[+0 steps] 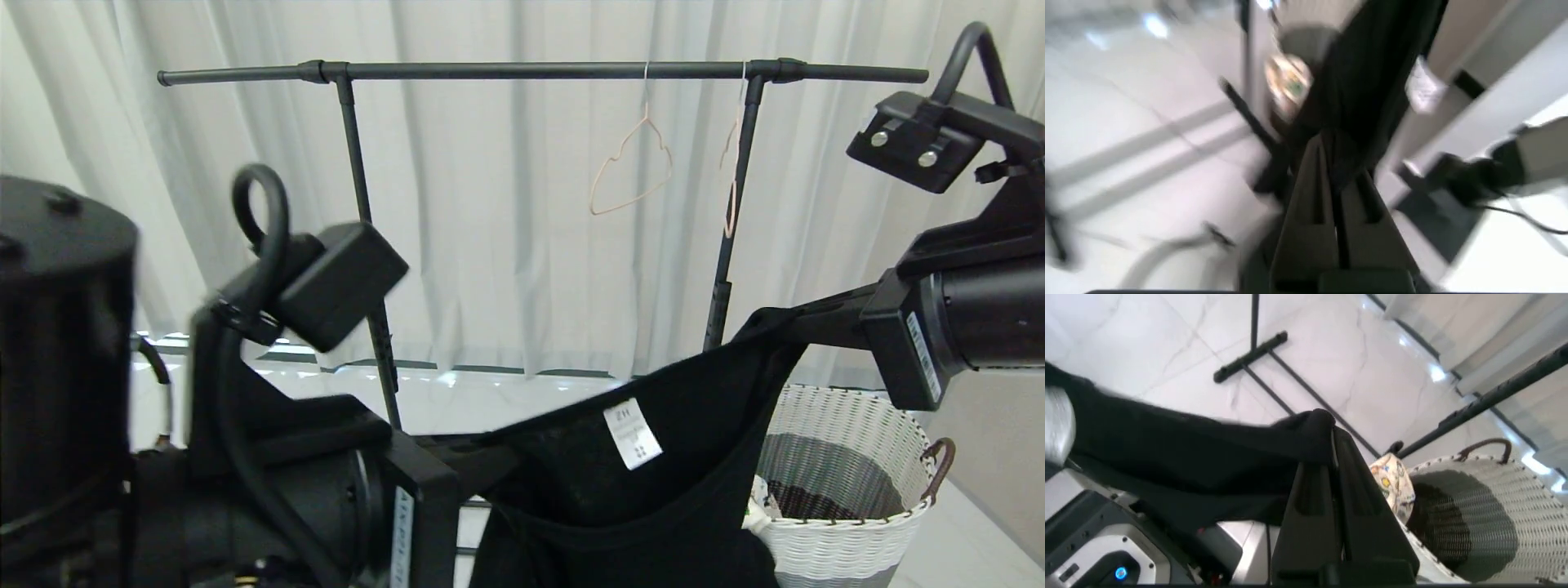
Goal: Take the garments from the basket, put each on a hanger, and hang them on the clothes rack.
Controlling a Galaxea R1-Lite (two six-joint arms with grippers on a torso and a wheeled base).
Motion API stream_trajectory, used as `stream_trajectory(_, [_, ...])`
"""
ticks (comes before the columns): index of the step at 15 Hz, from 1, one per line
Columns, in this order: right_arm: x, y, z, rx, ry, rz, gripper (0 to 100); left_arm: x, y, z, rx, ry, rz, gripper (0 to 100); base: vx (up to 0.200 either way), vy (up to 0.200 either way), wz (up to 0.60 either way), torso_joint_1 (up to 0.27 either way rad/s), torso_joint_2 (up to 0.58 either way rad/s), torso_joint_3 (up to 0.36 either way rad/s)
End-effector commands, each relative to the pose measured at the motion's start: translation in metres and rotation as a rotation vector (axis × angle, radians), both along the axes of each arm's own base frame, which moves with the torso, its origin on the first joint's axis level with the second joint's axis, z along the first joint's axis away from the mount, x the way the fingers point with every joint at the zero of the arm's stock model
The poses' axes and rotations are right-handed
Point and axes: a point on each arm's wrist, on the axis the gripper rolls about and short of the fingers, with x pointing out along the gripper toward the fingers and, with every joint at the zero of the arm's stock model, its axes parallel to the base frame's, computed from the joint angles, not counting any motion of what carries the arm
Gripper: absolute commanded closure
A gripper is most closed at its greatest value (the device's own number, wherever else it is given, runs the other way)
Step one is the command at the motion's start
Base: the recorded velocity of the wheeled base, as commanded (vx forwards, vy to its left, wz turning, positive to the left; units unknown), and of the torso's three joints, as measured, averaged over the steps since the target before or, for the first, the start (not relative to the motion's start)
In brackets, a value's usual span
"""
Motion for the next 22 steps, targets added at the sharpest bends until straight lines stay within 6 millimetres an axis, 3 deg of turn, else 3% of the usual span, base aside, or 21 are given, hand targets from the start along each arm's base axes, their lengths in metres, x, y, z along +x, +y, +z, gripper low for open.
stream_trajectory(1, [-0.005,-0.003,0.004,0.016,-0.015,0.008,100,0.000,0.017,0.019,0.011,-0.109,0.039,100,0.000,0.000,0.00,0.000,0.00,0.000])
stream_trajectory(3, [-0.010,-0.008,0.006,0.025,-0.023,0.011,100,0.007,0.010,0.022,0.095,-0.199,0.033,100,0.000,0.000,0.00,0.000,0.00,0.000])
stream_trajectory(6, [-0.024,-0.024,0.015,0.042,-0.041,0.009,100,0.023,-0.010,0.057,0.062,-0.273,0.028,100,0.000,0.000,0.00,0.000,0.00,0.000])
stream_trajectory(10, [-0.024,-0.040,0.043,0.051,-0.115,-0.023,100,0.030,-0.016,0.084,0.164,-0.287,-0.004,100,0.000,0.000,0.00,0.000,0.00,0.000])
stream_trajectory(14, [-0.031,-0.046,0.049,0.052,-0.129,-0.015,100,0.032,-0.016,0.082,0.217,-0.316,-0.022,100,0.000,0.000,0.00,0.000,0.00,0.000])
stream_trajectory(17, [-0.059,-0.067,0.047,0.023,-0.086,0.046,100,0.031,-0.018,0.084,0.211,-0.348,-0.051,100,0.000,0.000,0.00,0.000,0.00,0.000])
stream_trajectory(19, [-0.083,-0.081,0.043,-0.007,-0.031,0.152,100,0.038,-0.030,0.086,0.145,-0.399,-0.098,100,0.000,0.000,0.00,0.000,0.00,0.000])
stream_trajectory(22, [-0.095,-0.083,0.039,-0.039,0.002,0.247,100,0.047,-0.042,0.082,0.154,-0.433,-0.159,100,0.000,0.000,0.00,0.000,0.00,0.000])
